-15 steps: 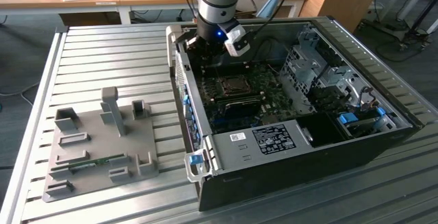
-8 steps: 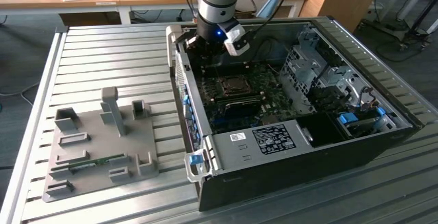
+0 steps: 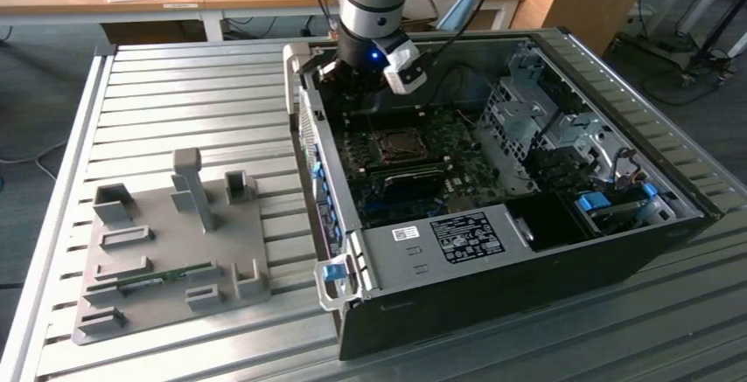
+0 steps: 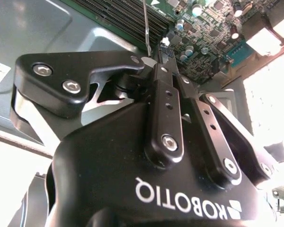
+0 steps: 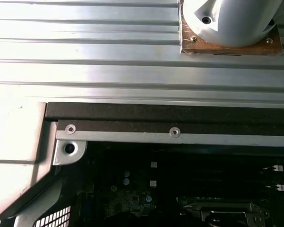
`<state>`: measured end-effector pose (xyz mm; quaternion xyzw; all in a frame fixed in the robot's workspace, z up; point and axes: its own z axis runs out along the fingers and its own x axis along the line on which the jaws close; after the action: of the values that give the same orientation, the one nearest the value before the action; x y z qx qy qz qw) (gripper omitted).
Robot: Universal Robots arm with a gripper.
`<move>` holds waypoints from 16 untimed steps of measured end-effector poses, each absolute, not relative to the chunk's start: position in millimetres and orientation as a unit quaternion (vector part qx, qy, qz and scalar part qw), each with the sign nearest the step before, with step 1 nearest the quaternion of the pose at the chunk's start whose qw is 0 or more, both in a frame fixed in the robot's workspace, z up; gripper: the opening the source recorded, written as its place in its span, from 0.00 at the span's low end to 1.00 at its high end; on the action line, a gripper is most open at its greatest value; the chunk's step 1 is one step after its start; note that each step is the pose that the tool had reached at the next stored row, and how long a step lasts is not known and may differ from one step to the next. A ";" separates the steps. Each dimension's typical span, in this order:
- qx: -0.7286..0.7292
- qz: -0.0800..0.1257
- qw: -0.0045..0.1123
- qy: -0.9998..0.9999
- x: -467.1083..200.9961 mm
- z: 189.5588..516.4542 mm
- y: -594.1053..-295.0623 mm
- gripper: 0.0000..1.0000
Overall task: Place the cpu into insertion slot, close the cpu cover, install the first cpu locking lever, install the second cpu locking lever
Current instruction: 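Install the first cpu locking lever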
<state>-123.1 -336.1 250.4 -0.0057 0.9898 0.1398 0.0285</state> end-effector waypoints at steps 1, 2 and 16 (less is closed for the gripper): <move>-0.006 0.140 0.029 0.990 -122.0 250.3 -335.9 0.11; -0.006 0.140 0.029 0.990 -120.8 250.2 -335.7 0.11; -0.006 0.140 0.029 0.990 -107.1 249.9 -334.9 0.11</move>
<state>-107.1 -334.9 249.9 -0.0057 0.9898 0.1398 0.0285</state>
